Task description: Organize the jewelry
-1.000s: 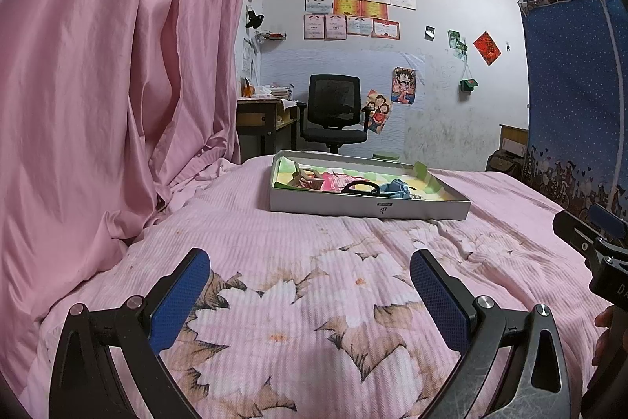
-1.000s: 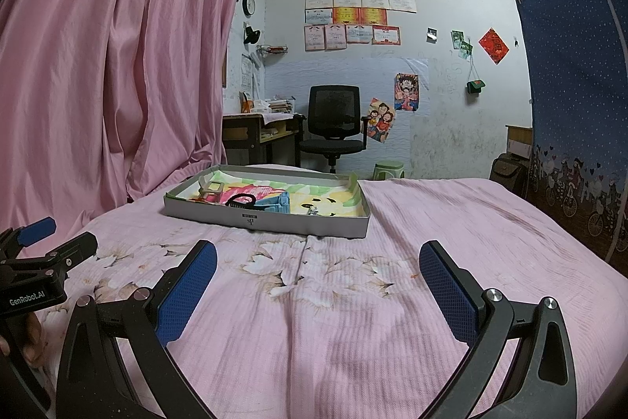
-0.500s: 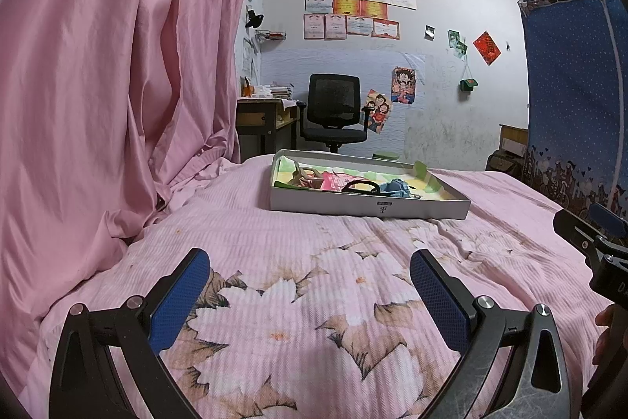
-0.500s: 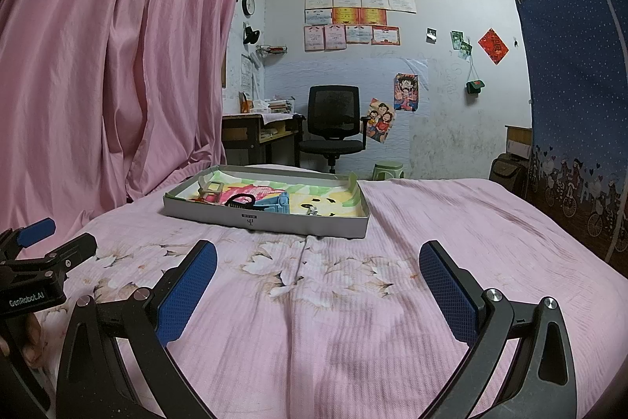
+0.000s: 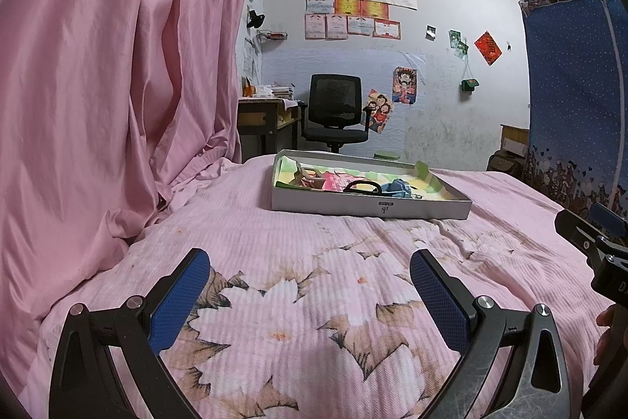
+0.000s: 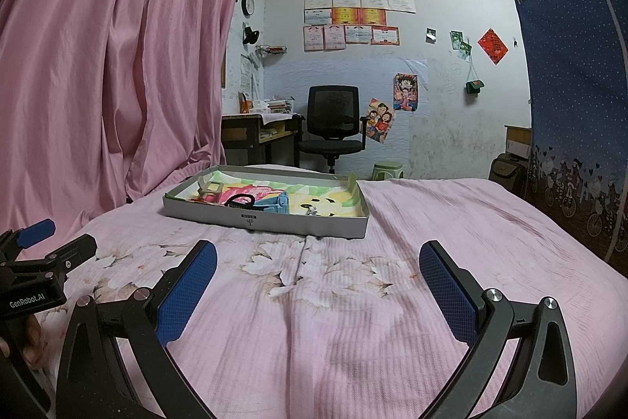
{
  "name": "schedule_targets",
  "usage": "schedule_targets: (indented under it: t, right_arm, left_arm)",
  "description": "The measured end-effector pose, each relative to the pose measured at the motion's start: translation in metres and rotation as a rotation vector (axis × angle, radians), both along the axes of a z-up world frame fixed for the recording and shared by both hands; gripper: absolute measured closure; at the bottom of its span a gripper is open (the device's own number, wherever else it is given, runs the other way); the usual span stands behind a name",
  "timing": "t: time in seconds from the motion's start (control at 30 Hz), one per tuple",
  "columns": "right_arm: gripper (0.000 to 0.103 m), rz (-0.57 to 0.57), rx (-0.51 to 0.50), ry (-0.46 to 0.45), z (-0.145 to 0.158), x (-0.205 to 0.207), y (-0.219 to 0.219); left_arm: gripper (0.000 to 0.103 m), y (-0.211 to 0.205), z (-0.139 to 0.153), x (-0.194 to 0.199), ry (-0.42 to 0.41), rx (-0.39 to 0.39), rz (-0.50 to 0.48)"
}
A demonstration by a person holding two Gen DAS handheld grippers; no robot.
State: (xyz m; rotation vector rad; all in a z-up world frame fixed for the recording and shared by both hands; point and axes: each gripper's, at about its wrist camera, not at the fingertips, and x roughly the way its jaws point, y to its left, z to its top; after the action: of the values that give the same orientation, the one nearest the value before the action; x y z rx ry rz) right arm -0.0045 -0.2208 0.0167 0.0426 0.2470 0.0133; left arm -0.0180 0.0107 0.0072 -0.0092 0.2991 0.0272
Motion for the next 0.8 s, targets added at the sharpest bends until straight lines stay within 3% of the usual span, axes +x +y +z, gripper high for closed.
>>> schedule_targets:
  t: [0.8]
  right_arm:
    - [0.001, -0.001, -0.002, -0.002, -0.0002, -0.0003, 0.0003]
  left_arm:
    - [0.000, -0.0046, -0.0046, -0.0023, 0.021, 0.014, 0.016]
